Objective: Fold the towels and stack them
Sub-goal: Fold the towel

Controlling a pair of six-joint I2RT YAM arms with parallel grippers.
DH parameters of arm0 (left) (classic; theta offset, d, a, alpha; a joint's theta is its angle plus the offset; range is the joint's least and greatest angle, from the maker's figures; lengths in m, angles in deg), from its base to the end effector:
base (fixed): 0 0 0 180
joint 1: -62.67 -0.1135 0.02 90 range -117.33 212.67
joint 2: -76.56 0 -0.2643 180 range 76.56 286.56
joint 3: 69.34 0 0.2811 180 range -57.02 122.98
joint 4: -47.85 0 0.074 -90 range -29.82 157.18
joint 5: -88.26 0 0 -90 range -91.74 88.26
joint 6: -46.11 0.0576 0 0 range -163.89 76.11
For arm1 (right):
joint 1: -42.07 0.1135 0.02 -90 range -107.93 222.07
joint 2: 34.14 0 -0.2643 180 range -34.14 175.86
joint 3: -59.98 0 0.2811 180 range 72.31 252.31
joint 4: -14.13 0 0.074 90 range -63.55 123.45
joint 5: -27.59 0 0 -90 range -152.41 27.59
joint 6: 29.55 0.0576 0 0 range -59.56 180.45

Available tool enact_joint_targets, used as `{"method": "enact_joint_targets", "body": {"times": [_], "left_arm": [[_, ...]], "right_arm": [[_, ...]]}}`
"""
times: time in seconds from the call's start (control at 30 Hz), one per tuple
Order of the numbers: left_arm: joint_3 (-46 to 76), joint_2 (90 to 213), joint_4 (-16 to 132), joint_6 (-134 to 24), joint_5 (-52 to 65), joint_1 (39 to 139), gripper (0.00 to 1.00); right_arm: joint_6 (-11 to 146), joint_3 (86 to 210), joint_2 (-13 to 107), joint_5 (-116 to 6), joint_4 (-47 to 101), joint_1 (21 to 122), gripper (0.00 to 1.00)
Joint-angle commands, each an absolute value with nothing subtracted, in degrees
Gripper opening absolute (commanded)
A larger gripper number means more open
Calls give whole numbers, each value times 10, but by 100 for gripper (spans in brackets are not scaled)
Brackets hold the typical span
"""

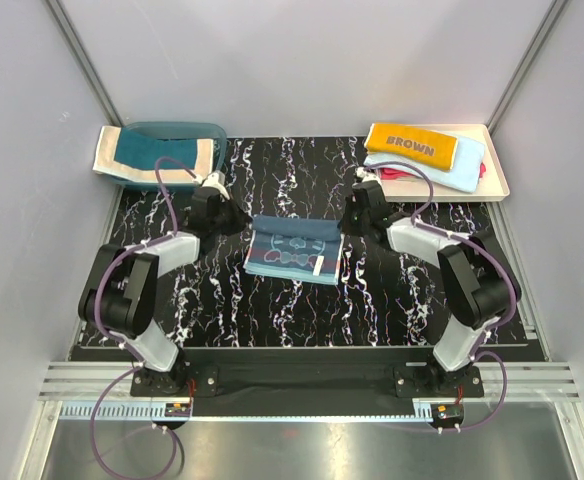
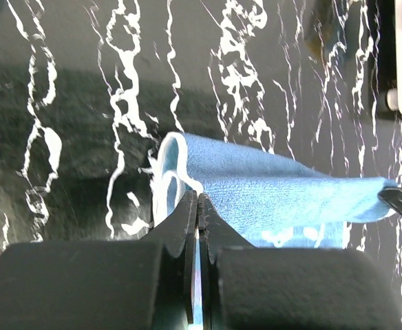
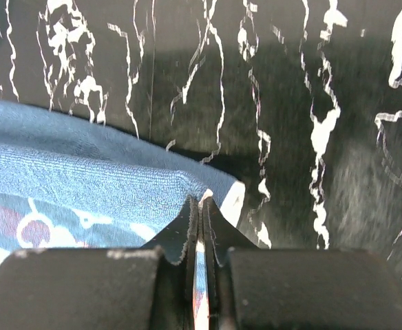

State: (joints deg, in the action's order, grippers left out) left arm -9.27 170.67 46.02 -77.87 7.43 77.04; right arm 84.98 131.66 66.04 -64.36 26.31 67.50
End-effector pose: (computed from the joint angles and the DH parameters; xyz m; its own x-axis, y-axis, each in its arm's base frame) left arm 0.3684 -0.1038 0.1500 -0.6381 -0.4061 -0.6541 0.0229 0.8392 -0.5433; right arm 0.3743 0.1758 0.1538 -0.7040 0.1247 -0.6991 -0.1248 0.9474 0.2947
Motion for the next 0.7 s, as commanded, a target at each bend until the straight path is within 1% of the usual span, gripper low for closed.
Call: {"method": "enact_joint_targets", "body": {"times": [0.0, 0.37, 0.67], "left_arm": [[-120, 1667, 409, -774, 56, 775, 0], [-176, 1620, 404, -775, 41, 788, 0], [-191, 1593, 416, -776, 39, 791, 0]], "right_arm": [[864, 1290, 614, -663, 226, 686, 4], [874, 1236, 552, -690, 225, 714, 4], [876, 1211, 501, -710, 244, 731, 4]]}}
